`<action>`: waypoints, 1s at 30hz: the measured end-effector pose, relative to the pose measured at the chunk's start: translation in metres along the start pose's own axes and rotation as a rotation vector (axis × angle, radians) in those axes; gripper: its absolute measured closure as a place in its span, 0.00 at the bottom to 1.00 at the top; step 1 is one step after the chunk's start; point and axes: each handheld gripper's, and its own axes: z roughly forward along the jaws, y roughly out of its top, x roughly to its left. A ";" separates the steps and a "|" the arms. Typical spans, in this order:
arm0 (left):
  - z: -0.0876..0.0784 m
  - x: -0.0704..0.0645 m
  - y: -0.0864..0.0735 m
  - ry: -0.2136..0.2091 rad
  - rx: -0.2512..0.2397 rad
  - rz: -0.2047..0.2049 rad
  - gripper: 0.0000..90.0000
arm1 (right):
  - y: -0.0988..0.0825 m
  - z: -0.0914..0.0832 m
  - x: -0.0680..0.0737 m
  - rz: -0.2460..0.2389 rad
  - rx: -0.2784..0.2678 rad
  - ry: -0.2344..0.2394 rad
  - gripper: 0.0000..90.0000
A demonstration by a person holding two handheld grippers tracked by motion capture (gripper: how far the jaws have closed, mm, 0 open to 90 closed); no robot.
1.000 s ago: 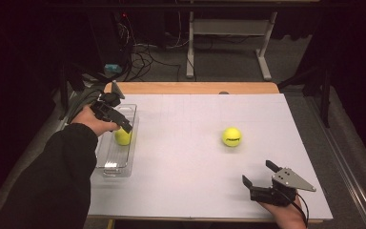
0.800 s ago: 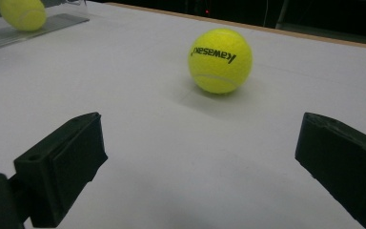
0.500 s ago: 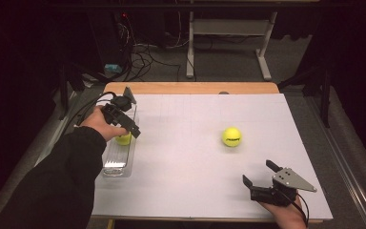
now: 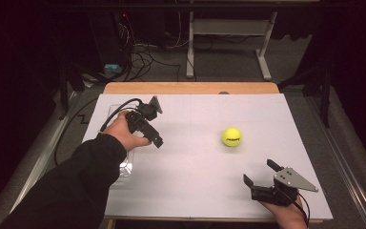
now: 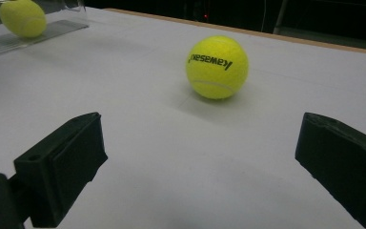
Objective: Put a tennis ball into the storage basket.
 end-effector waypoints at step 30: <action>0.020 -0.043 -0.017 -0.036 -0.013 0.065 0.01 | 0.012 0.004 -0.002 -0.016 -0.016 -0.035 0.02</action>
